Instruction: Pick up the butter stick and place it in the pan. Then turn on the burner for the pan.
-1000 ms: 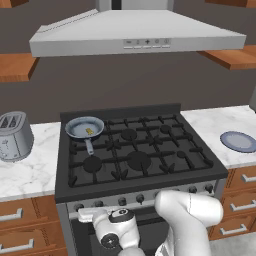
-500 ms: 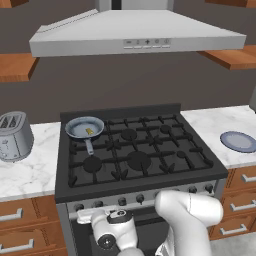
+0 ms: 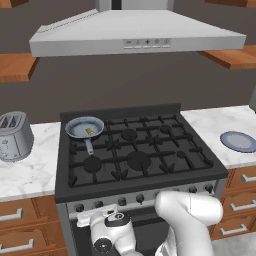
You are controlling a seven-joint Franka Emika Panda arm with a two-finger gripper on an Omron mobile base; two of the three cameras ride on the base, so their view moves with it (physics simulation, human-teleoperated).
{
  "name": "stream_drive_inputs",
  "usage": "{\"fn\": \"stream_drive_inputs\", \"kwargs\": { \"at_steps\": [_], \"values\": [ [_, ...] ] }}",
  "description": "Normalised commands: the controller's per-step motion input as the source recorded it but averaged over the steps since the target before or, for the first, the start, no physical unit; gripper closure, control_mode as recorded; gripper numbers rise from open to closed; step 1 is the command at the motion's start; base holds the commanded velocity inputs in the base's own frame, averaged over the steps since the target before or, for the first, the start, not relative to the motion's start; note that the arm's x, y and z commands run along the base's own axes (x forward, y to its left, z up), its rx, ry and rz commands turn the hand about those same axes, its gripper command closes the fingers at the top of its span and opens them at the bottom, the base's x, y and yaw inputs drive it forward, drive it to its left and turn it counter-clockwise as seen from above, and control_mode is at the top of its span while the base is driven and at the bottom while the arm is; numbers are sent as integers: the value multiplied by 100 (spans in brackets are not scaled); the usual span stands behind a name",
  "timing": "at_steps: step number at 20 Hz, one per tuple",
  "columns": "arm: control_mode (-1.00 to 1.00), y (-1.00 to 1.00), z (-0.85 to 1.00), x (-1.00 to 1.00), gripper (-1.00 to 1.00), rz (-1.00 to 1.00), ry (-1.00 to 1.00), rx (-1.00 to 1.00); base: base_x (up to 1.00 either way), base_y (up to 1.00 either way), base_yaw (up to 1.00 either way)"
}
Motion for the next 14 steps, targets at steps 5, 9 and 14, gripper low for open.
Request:
{"fn": "stream_drive_inputs", "kwargs": {
  "at_steps": [5, 9, 14],
  "values": [
    [-100, 30, -1, 0, 100, 0, 0, -31, 0, 0, 0],
    [-100, 31, -12, 0, 100, 0, 0, -30, 0, 0, 0],
    [-100, 32, -21, 0, 100, 0, 5, -29, 0, 0, 0]
  ]
}}
